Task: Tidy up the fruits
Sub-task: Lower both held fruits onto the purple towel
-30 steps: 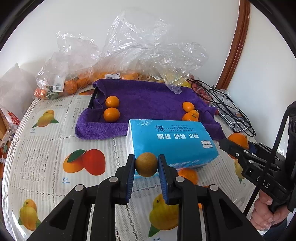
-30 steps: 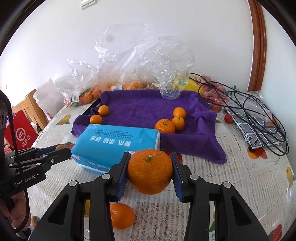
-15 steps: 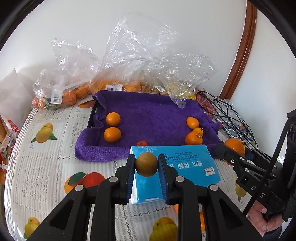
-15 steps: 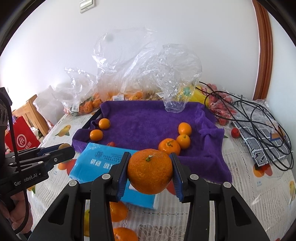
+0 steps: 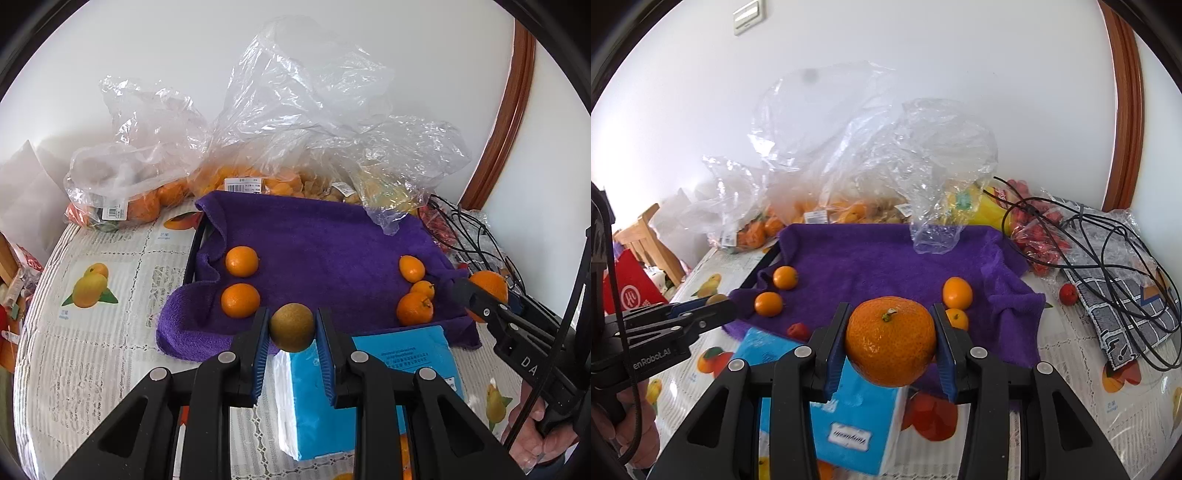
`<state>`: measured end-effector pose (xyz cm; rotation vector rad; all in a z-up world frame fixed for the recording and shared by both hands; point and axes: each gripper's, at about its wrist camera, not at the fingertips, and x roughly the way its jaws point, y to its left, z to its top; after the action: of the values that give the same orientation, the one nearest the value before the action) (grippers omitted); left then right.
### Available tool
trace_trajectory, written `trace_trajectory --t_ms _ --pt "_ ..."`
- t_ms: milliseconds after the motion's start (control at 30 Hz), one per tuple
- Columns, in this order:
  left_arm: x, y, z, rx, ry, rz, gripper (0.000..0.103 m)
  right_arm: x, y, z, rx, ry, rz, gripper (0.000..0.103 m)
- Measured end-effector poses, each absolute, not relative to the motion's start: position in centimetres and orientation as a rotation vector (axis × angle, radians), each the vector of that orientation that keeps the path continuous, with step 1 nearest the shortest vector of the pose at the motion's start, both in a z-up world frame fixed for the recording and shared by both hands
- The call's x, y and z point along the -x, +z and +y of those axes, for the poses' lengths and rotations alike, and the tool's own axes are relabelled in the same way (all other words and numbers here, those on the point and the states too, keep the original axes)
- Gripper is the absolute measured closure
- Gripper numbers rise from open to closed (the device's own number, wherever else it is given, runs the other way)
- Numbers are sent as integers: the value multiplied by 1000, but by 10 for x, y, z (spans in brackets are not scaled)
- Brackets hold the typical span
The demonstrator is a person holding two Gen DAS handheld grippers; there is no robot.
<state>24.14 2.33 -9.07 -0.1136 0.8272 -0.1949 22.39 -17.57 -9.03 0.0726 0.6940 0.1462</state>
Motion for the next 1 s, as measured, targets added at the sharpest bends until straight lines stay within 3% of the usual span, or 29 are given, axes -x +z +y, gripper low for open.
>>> trace_trajectory --t_ms 1000 --pt "-302 -127 8 164 -165 929 79 -294 -142 -193 -78 96 806 60"
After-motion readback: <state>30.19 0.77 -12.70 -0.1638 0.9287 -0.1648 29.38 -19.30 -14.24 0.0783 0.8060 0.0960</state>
